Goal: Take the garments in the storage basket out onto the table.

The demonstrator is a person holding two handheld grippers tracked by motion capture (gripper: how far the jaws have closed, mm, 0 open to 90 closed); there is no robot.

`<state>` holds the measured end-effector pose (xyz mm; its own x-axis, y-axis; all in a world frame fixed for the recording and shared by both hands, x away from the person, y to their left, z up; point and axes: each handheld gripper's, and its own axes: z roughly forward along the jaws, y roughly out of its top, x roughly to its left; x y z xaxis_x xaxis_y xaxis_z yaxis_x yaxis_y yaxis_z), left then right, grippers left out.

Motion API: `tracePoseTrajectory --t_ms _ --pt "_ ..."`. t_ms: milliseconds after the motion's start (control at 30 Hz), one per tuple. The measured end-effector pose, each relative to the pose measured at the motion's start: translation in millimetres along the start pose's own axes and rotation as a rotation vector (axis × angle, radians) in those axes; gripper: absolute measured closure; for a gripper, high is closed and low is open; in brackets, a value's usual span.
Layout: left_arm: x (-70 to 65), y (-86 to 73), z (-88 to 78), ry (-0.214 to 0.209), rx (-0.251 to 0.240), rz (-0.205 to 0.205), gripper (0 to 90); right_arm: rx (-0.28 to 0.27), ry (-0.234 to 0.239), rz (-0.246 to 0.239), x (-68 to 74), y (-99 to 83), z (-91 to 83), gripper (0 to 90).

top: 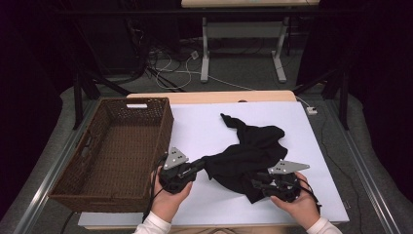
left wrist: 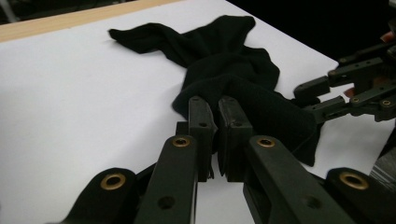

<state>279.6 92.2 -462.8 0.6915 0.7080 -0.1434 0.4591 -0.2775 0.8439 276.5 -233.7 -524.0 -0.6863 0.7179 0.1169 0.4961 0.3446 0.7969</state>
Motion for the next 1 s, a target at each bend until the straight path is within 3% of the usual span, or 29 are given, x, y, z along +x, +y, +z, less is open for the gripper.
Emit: tracePoseTrajectory --t_ms 367,533,633,700,767,867,1000 --pt "-20.0 5.7 41.8 -0.064 0.058 0.048 85.9 -0.069 0.114 -0.08 32.6 27.4 11.9 46.7" --pt "-26.0 8.2 50.3 -0.09 0.064 0.051 85.9 -0.094 0.1 -0.099 35.6 36.9 15.1 44.1" --pt "-28.1 9.5 51.3 -0.092 0.06 0.056 85.9 -0.095 0.081 -0.105 32.0 42.6 17.4 51.2" --pt "-27.9 9.4 51.4 -0.092 0.06 0.056 85.9 -0.081 0.082 -0.099 29.6 46.2 18.6 69.7" --pt "-27.0 9.0 50.8 -0.091 0.061 0.057 85.7 -0.067 0.086 -0.1 28.6 48.8 18.6 82.5" --pt "-25.7 8.1 49.6 -0.086 0.053 0.046 84.0 -0.059 0.089 -0.103 27.1 53.4 20.1 86.5" --pt "-26.0 5.3 49.1 -0.072 0.033 0.041 68.2 -0.062 0.045 -0.106 18.1 60.8 23.7 86.9"
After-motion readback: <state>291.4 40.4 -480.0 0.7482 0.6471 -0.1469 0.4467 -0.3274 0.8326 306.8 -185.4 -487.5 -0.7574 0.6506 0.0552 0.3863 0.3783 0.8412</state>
